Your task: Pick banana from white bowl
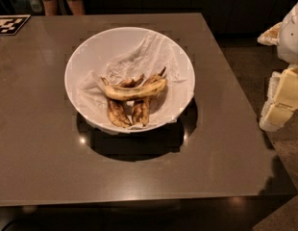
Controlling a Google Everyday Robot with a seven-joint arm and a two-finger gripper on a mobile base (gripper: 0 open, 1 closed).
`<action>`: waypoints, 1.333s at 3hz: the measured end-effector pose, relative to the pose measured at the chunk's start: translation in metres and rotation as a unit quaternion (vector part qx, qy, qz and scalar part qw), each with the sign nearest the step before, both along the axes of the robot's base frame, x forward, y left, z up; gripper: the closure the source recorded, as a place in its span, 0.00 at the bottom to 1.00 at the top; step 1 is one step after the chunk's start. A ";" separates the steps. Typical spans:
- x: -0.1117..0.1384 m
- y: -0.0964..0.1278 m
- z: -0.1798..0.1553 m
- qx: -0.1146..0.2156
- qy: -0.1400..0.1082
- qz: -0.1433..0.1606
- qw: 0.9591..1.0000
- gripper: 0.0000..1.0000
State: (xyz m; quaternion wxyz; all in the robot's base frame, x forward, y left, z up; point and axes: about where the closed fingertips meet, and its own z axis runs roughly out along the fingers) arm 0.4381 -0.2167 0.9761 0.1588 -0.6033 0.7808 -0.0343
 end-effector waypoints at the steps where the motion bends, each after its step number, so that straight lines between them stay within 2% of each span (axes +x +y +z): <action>1: 0.000 0.000 0.000 0.000 0.000 0.000 1.000 0.00; 2: 0.004 0.006 0.001 -0.008 0.007 0.009 1.000 0.00; 3: 0.018 0.023 -0.007 -0.025 0.028 0.029 0.999 0.00; 4: 0.024 0.045 -0.013 -0.035 0.036 0.068 0.996 0.00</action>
Offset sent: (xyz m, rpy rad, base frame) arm 0.0092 0.0145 -0.0040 -0.0432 0.0652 0.0462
